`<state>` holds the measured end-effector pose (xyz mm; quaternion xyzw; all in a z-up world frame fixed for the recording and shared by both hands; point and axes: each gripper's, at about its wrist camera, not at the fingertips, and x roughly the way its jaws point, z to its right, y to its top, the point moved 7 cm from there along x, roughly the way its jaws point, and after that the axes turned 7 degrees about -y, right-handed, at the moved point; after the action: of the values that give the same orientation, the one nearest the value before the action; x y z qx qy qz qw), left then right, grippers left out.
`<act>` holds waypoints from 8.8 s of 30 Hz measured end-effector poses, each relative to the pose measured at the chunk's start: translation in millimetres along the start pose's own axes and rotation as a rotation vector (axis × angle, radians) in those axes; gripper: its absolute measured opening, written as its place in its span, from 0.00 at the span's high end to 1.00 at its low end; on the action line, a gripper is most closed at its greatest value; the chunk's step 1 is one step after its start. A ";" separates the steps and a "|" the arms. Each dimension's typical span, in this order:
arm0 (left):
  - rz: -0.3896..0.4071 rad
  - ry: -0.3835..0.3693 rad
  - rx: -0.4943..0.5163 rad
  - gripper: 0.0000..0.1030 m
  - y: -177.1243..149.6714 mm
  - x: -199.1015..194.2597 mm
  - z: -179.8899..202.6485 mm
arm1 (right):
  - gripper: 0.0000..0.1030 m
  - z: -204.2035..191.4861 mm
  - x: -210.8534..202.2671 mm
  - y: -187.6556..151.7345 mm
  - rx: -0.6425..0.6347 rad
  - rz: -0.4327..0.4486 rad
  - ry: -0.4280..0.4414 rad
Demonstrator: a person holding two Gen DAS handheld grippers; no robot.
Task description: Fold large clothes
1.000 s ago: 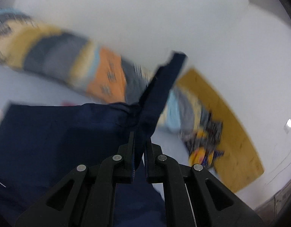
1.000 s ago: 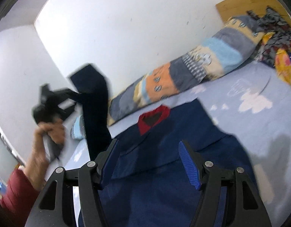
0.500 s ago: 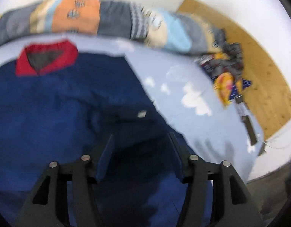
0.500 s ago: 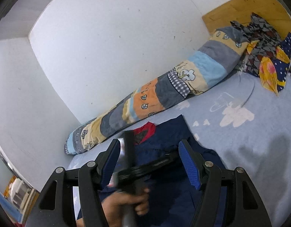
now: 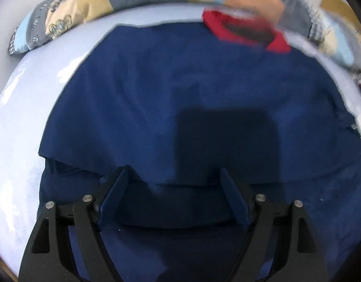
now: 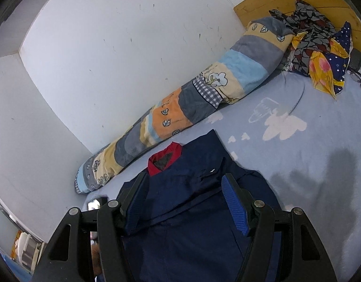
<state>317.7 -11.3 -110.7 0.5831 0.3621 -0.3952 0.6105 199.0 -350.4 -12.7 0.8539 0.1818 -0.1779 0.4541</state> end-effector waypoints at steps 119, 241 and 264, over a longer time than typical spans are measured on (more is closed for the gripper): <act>0.260 0.030 0.151 0.00 -235.3 -111.1 13.5 | 0.21 -18.5 3.4 -275.0 -0.754 -0.356 -0.319; 0.308 -0.540 -0.213 0.82 -182.5 -242.9 -91.5 | 0.89 56.1 -122.8 -113.8 0.189 -0.388 0.246; 0.295 -0.479 -0.323 0.77 90.7 -146.4 -108.7 | 0.89 -29.1 79.0 97.8 0.227 -0.341 0.263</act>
<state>339.6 106.7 53.8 0.4153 0.1777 -0.3659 0.8137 318.0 -365.2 35.0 0.8722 0.3597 -0.1585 0.2912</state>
